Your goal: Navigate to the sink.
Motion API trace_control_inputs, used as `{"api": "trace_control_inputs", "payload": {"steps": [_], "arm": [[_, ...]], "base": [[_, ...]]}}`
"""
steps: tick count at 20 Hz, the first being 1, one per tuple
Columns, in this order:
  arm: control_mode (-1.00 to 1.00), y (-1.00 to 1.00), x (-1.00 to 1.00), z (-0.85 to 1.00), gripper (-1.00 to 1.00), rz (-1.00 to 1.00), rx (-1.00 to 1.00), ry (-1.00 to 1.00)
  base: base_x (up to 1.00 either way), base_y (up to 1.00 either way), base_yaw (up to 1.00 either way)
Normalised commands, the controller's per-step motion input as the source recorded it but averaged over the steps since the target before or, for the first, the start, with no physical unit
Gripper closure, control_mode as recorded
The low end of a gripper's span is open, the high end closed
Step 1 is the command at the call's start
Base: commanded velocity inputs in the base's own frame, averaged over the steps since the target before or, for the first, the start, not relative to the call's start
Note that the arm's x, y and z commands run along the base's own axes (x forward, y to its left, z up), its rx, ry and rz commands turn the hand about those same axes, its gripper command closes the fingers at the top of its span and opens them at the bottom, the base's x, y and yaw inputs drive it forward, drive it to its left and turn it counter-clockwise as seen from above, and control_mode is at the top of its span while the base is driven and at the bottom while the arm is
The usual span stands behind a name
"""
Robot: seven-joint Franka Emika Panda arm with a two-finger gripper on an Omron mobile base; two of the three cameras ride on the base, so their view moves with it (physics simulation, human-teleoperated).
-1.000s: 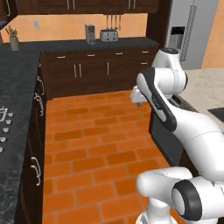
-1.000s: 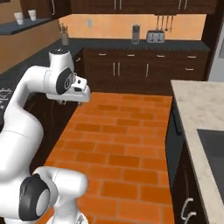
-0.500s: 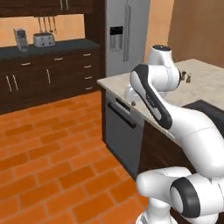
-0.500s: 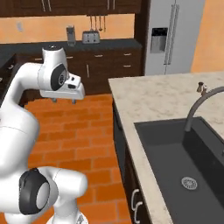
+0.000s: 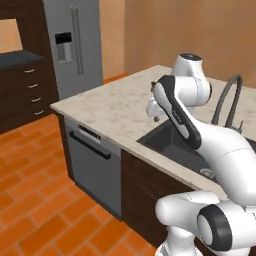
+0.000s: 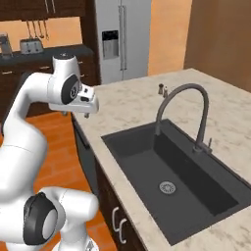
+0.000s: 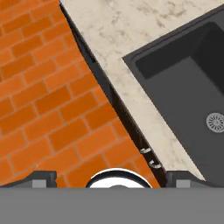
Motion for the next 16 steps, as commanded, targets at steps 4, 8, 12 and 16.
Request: {"api": "trace_control_inputs", "payload": {"steps": [4, 8, 12, 16], "arm": [[1.00, 0.00, 0.00, 0.00, -1.00, 0.00, 0.00, 0.00], [1.00, 0.00, 0.00, 0.00, -1.00, 0.00, 0.00, 0.00], [1.00, 0.00, 0.00, 0.00, -1.00, 0.00, 0.00, 0.00], [1.00, 0.00, 0.00, 0.00, -1.00, 0.00, 0.00, 0.00]], "base": [[0.00, -0.21, -0.66], [0.00, -0.16, -0.75], [0.00, -0.13, -0.79], [0.00, -0.09, -0.79]]}}
